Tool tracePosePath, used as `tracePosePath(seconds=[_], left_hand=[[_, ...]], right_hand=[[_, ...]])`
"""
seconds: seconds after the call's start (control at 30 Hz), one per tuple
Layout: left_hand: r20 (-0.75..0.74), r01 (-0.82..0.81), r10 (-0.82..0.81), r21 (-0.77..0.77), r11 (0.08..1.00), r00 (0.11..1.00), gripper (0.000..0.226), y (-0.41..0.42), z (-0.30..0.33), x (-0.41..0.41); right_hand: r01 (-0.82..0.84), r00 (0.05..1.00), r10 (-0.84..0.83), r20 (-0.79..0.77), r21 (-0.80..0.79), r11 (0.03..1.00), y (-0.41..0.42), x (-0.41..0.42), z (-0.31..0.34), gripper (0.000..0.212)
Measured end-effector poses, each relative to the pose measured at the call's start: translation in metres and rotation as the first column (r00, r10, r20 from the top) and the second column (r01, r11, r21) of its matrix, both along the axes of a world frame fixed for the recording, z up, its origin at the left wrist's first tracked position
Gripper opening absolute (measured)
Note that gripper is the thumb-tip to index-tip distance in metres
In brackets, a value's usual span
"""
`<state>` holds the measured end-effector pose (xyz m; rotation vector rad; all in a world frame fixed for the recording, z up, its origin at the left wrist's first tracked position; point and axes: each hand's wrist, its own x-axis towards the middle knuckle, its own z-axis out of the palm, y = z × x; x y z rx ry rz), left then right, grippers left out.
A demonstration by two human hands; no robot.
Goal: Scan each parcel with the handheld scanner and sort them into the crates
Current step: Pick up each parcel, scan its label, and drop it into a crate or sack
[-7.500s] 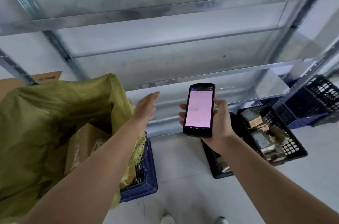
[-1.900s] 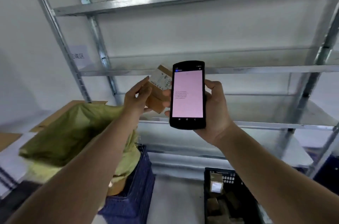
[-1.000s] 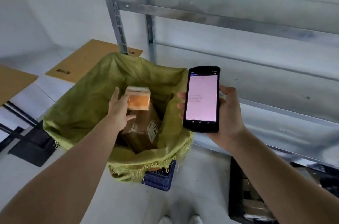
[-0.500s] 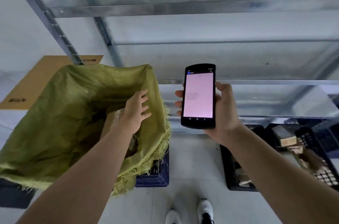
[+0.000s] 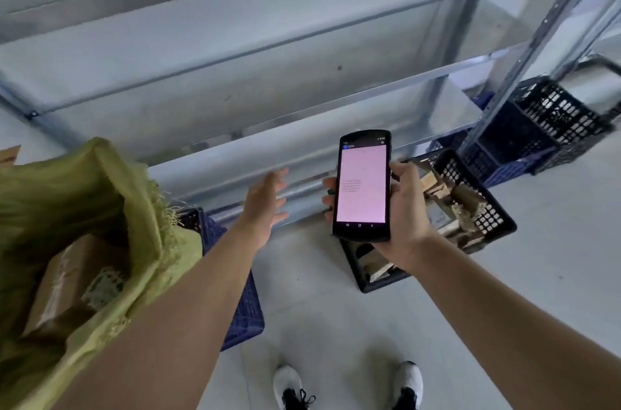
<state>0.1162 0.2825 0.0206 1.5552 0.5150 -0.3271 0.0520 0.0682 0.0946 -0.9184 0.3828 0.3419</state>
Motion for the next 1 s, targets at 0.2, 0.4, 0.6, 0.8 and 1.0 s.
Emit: tracePosePath(seconds=[0.2,0.4,0.6,0.8,1.0], left_hand=[[-0.053,0.094,-0.093,0.025,0.995,0.994,0.039,-0.106,-0.031,0.015],[-0.137,0.126,-0.126,-0.007,0.992,0.983,0.042,-0.155,-0.071,0.046],[-0.207,0.189,-0.182,0.017,0.982,0.961,0.038,-0.173,-0.129,0.109],[-0.255,0.293,-0.275,0.035,0.956,0.927,0.041,-0.169,-0.214,0.193],[-0.327,0.342,-0.302,0.071,0.937,0.895,0.036,-0.164,-0.304,0.244]], right_hand=[[0.027,0.997,-0.032,-0.070,-0.081,0.996,-0.097,-0.003,-0.033,0.066],[0.074,0.984,-0.089,-0.154,-0.098,0.992,-0.134,0.014,-0.078,0.070],[0.069,0.971,-0.095,-0.217,-0.124,0.990,-0.144,0.064,-0.135,0.071],[0.184,0.927,-0.217,-0.305,-0.133,0.974,-0.133,0.144,-0.216,0.065],[0.195,0.894,-0.232,-0.384,-0.134,0.972,-0.118,0.198,-0.306,0.067]])
